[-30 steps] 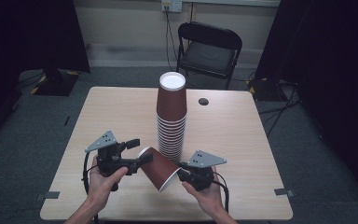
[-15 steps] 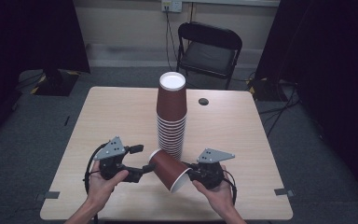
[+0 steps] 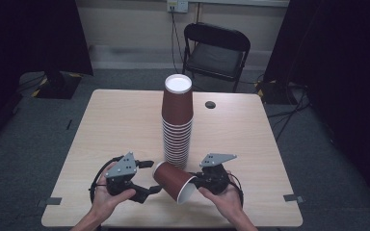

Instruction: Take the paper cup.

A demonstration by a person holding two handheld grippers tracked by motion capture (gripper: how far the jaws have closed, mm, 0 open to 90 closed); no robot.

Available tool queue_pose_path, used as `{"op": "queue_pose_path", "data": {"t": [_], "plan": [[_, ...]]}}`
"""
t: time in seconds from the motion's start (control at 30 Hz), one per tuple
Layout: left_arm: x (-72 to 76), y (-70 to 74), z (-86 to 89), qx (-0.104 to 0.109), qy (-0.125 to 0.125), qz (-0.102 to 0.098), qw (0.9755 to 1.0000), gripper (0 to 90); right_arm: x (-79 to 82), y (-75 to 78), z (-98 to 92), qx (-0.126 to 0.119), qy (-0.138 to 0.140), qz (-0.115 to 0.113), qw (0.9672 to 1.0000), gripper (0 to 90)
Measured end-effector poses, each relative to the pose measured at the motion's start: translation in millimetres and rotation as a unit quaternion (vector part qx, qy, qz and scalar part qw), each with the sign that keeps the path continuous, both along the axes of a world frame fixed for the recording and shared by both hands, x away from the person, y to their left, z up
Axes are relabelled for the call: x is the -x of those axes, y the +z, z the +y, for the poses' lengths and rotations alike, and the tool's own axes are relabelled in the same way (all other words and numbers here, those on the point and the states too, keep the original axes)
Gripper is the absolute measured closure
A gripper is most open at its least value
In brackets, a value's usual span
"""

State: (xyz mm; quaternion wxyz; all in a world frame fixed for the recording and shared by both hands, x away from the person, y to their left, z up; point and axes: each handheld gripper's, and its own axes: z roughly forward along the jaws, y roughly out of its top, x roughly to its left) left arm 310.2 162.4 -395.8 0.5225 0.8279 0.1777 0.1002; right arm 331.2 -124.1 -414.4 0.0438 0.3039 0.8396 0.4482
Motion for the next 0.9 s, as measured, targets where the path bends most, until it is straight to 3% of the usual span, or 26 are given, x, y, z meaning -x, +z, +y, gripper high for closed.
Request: {"op": "queue_pose_path", "data": {"t": [0.17,0.23,0.4,0.5,0.67,0.77,0.87,0.9], "plan": [[1.0,-3.3,-7.3,-0.028,-0.030,-0.024,0.9989,15.8,-1.8,1.5,1.8,0.010,0.015,0.018,0.9997,86.5],[1.4,-4.0,-9.0,-0.031,-0.032,-0.026,0.9987,15.7,-2.5,2.1,2.4,0.012,0.019,0.020,0.9995,86.4],[5.0,-11.2,-19.7,-0.066,-0.061,-0.068,0.9936,14.6,-7.9,6.7,8.5,0.046,0.043,0.045,0.9970,86.4],[6.4,-14.0,-22.5,-0.074,-0.066,-0.075,0.9922,8.9,-9.8,8.5,10.0,0.060,0.048,0.054,0.9956,86.4],[3.4,-19.5,-35.3,-0.108,-0.102,-0.070,0.9864,2.1,-11.9,6.9,11.8,0.076,0.049,0.077,0.9929,86.4],[3.3,-22.0,-42.1,-0.120,-0.113,-0.076,0.9834,3.6,-13.0,6.0,13.3,0.089,0.053,0.088,0.9907,86.4],[4.9,-23.2,-47.7,-0.143,-0.126,-0.091,0.9775,3.9,-15.4,5.4,14.5,0.092,0.058,0.102,0.9888,86.4],[5.8,-24.1,-49.4,-0.142,-0.127,-0.097,0.9768,3.7,-16.3,5.2,15.2,0.094,0.061,0.108,0.9878,86.4]]}}
